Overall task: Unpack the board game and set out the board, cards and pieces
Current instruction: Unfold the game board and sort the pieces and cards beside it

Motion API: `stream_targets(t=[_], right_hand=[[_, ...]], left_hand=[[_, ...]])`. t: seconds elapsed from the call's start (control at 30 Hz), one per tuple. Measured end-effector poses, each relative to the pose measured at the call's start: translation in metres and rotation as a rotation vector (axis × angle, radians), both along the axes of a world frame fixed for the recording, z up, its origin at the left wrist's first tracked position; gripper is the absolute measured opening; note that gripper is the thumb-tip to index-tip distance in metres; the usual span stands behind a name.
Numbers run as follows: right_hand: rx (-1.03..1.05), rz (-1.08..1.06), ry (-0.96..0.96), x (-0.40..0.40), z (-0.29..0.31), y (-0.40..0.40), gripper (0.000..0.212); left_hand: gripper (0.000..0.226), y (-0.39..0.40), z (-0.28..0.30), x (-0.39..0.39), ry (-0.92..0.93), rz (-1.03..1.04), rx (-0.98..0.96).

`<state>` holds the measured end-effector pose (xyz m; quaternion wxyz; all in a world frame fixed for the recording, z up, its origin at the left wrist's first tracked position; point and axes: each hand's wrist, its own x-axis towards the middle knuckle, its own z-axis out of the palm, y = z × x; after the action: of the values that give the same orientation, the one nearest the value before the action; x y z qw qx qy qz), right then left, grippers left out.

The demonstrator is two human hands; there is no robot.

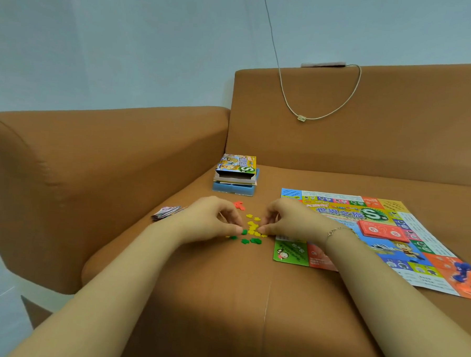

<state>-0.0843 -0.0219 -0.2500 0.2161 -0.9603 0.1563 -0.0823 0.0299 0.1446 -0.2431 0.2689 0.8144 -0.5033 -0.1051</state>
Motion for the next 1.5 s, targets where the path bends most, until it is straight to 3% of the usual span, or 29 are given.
stream_targets(t=[0.17, 0.33, 0.5, 0.7, 0.83, 1.0, 1.2, 1.37, 1.5], right_hand=[[0.076, 0.009, 0.149, 0.006, 0.009, -0.004, 0.021], [0.09, 0.007, 0.175, 0.007, 0.009, -0.003, 0.023], [0.096, 0.009, 0.166, 0.008, 0.008, -0.005, 0.02], [0.056, 0.017, 0.024, 0.003, 0.006, 0.001, 0.011], [0.075, 0.018, -0.027, 0.002, 0.005, 0.001, 0.012], [0.213, 0.041, -0.054, 0.001, 0.004, 0.002, 0.016], [0.376, 0.026, -0.143, -0.005, 0.005, -0.002, 0.014], [0.527, 0.107, -0.18, -0.013, 0.011, 0.002, 0.017], [0.401, 0.136, -0.064, -0.013, 0.006, 0.012, 0.008]], left_hand=[[0.012, 0.01, 0.0, 0.007, -0.025, 0.046, 0.075], [0.007, 0.008, -0.001, 0.004, -0.03, 0.066, 0.075], [0.006, 0.005, -0.001, 0.006, -0.011, 0.073, 0.12], [0.01, 0.003, 0.002, 0.008, 0.041, 0.059, 0.121], [0.013, -0.001, -0.001, 0.011, 0.062, 0.101, 0.036], [0.011, -0.024, -0.011, 0.009, 0.057, 0.202, -0.156], [0.012, -0.038, -0.024, 0.006, -0.024, 0.289, -0.24], [0.009, -0.026, -0.014, 0.008, -0.09, 0.232, -0.107], [0.013, -0.012, -0.005, 0.005, -0.073, 0.16, 0.02]])
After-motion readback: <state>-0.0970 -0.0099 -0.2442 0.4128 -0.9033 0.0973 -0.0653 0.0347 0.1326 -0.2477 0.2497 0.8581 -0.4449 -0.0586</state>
